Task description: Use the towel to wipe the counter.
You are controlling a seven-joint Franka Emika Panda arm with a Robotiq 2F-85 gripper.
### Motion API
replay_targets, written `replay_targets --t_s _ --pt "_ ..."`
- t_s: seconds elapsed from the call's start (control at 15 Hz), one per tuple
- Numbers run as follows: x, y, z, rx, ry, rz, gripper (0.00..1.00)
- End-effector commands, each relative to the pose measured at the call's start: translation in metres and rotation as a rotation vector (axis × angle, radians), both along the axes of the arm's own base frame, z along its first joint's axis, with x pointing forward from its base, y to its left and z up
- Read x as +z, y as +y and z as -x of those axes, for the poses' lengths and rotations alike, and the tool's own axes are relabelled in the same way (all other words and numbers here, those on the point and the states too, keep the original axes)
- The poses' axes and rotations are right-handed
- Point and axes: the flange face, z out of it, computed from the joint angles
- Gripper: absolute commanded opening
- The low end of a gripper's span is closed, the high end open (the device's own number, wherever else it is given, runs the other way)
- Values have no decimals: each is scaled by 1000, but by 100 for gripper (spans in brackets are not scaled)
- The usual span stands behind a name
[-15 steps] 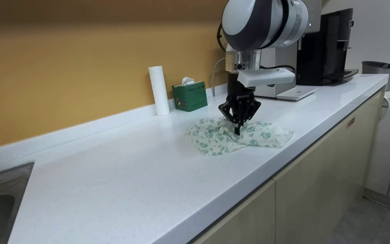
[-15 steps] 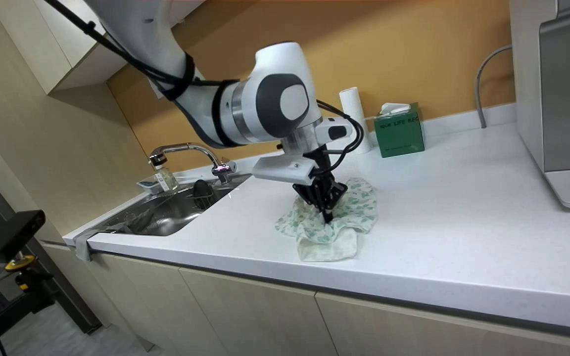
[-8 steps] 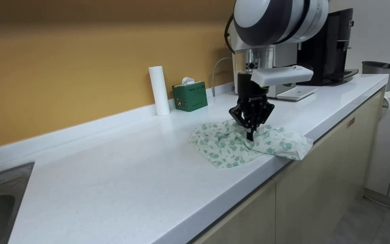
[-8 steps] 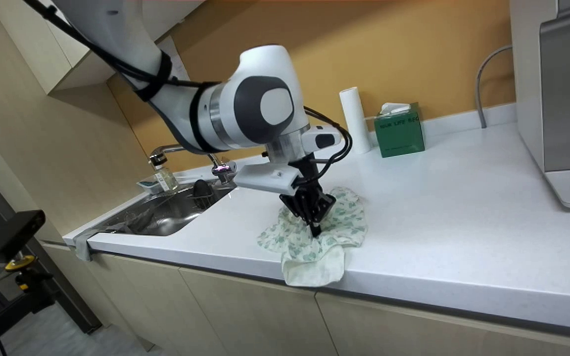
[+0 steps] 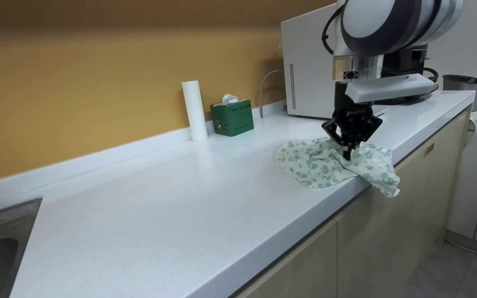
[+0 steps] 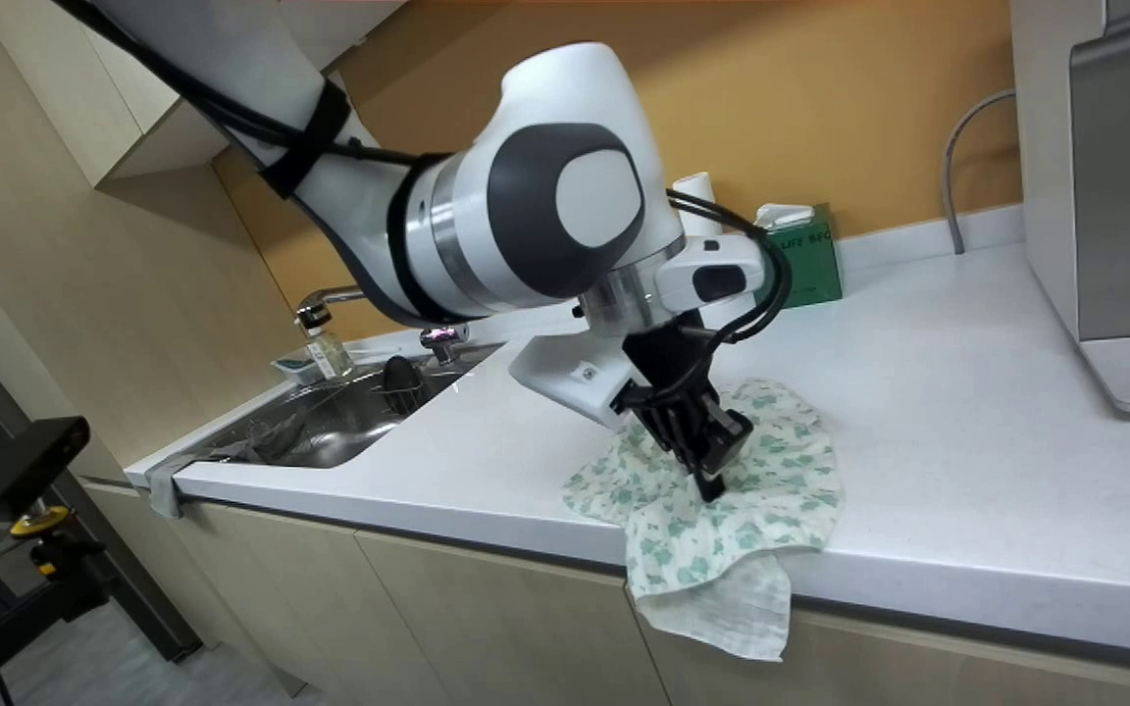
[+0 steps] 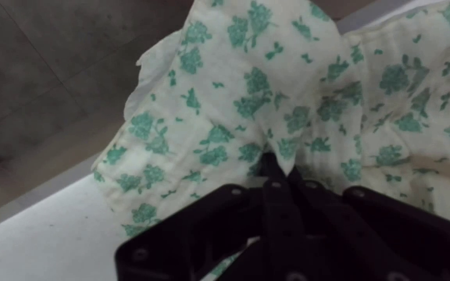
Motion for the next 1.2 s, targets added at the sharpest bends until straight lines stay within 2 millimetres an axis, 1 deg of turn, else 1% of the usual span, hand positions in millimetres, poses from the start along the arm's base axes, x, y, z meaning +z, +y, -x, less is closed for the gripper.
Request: replay_targets --t_s 0.0,0.13,0.27,0.67,0.93,1.13 --pt "-32 -42 4 -154 6 38 1" --pt "-31 -52 -8 -202 -21 42 1" --pt "-30 -53 -22 -221 -43 44 1" --pt "-31 -35 -81 -190 -68 81 1" --pt "-27 -5 -119 -127 -74 75 1" --pt "-30 30 -150 -74 -51 64 1"
